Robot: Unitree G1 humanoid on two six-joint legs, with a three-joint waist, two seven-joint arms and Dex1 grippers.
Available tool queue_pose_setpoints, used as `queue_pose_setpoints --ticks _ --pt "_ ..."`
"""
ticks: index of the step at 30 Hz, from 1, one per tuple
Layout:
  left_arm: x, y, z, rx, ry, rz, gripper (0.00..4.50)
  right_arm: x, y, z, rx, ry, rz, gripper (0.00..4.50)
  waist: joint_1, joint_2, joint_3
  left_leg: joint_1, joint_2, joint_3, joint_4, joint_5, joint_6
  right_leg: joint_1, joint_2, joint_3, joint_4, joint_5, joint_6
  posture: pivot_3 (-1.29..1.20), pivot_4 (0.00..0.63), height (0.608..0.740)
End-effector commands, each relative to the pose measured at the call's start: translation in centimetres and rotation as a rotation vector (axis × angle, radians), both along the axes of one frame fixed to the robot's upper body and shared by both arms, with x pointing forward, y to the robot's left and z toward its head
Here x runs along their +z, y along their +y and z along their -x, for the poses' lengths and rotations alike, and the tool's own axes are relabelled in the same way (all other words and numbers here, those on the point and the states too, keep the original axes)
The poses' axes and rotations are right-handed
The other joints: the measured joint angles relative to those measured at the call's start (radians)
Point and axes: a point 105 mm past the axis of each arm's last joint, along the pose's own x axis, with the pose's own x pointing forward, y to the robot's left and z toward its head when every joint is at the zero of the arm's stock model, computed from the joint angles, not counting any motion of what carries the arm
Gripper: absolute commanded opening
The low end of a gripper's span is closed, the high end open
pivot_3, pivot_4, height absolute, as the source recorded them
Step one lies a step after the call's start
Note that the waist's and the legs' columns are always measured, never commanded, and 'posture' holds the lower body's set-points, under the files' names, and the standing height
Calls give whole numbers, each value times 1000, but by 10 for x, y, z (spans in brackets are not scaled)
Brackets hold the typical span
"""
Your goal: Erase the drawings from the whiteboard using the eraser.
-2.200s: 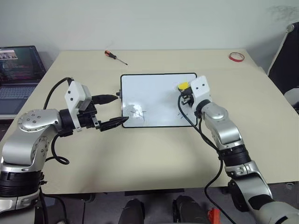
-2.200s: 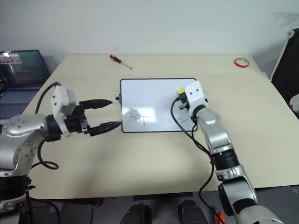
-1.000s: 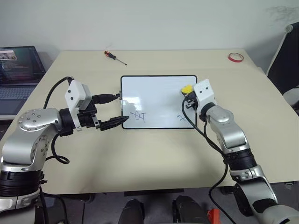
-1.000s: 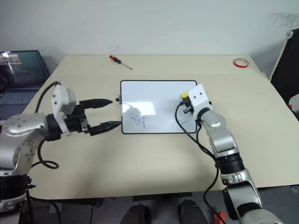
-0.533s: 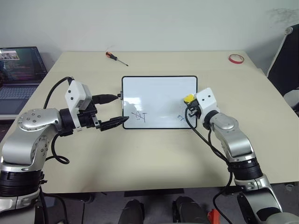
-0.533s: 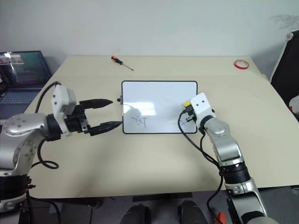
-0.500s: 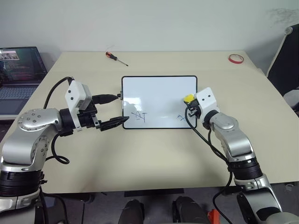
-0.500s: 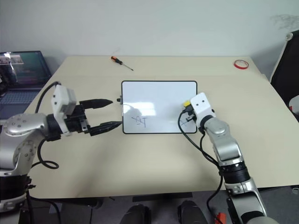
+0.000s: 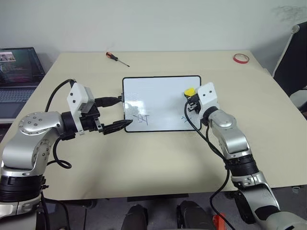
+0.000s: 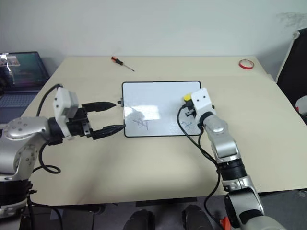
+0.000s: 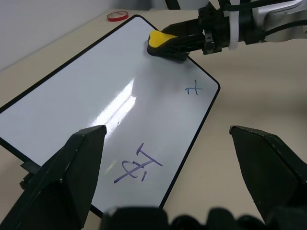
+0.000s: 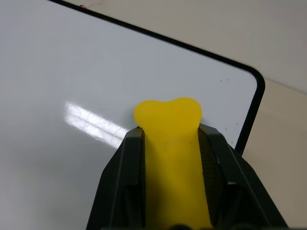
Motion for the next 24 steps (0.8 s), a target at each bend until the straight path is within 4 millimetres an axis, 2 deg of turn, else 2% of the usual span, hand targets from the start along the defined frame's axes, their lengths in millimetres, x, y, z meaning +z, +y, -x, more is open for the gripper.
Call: queue_pose_setpoints --ticks 1,8,17,20,24 --pt "12 -1 3 -9 -53 -6 4500 7 -6 -7 -37 -29 23 1150 0 0 0 0 0 0 0 0 0 0 0 0 0 0 0 0 150 740" --pt "12 0 3 -12 -53 -10 4500 -18 -16 -4 -37 77 95 1150 3 0 0 1 0 0 0 0 0 1 0 0 0 0 0 0 150 740" --pt "12 -2 2 -15 -47 -6 4500 -45 -32 29 -14 193 101 1150 7 -1 -1 1 0 -1 1 0 0 2 0 -1 0 0 0 0 150 740" --pt "11 -2 1 -19 -45 -5 4500 -44 -31 35 0 193 54 1150 7 -1 -1 1 0 -1 1 0 0 2 0 0 0 0 0 0 150 740" --pt "11 -4 0 -28 -45 -1 4500 -24 -29 38 26 113 -44 1150 7 -1 0 1 0 -1 0 0 0 2 0 -1 -1 0 0 0 150 740"
